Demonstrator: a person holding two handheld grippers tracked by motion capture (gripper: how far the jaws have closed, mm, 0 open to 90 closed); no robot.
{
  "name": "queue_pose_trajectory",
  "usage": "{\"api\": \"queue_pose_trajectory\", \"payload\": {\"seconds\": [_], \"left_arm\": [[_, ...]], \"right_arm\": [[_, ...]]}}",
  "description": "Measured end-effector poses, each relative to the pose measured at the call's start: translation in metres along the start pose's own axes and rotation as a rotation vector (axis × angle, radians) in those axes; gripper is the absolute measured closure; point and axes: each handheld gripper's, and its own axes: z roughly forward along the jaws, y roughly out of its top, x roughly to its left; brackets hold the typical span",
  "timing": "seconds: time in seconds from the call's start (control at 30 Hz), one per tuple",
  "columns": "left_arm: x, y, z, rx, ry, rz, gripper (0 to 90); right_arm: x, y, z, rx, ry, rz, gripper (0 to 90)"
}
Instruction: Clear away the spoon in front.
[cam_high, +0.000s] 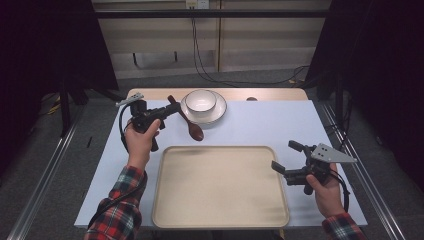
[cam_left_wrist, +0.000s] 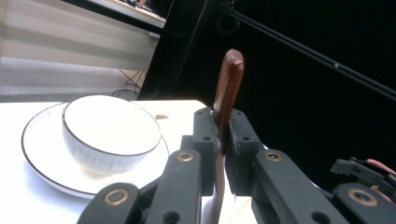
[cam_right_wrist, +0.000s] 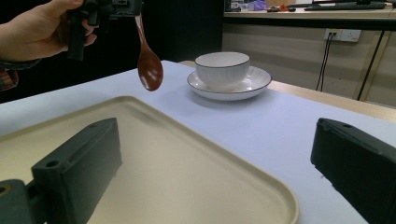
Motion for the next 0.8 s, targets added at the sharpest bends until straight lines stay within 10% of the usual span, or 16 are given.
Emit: {"api": "queue_pose_trajectory", "payload": {"seconds": [0.8], "left_arm": [[-0.012,-0.018,-0.014,0.056,-0.041,-0.018,84.0]], "right_arm": [[0.0,0.0,0.0,-0.002,0.002,-0.007,1.5]]}}
